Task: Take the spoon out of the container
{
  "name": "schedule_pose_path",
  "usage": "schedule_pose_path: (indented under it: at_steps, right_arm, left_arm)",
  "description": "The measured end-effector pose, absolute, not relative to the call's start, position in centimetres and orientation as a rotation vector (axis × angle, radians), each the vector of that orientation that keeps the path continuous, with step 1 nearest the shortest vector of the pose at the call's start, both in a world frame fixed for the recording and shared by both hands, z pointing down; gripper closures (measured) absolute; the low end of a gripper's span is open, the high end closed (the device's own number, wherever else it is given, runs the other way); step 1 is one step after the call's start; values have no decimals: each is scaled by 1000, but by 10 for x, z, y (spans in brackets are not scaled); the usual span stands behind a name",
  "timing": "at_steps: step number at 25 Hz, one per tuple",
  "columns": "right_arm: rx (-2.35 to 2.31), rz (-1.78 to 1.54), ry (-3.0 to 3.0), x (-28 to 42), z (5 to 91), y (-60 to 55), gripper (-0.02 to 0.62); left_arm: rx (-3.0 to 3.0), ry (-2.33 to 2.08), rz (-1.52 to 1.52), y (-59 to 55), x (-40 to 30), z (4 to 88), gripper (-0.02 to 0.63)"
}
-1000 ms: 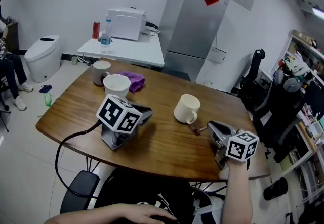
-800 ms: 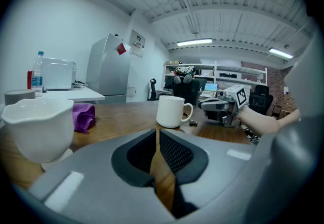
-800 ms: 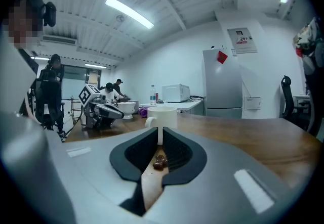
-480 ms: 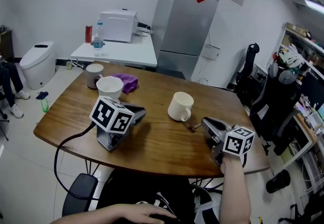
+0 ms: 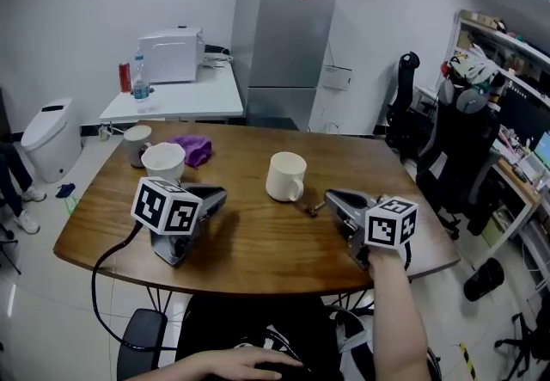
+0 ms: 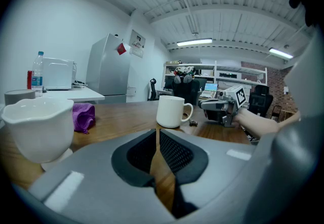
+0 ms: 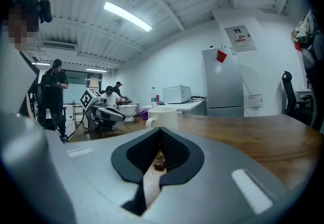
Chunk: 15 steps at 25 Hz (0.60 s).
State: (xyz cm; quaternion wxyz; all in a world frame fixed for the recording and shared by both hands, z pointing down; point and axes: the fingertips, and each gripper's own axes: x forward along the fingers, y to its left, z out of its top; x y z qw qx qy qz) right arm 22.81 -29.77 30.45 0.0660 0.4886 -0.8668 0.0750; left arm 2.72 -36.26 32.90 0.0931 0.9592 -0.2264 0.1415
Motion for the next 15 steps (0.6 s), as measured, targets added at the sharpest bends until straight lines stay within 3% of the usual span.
schedule_pose_path:
  at_steps: [15]
  right_arm:
    - [1469, 231, -2614, 230, 301, -297, 592]
  left_arm:
    - [2847, -676, 422, -363, 30, 326, 584]
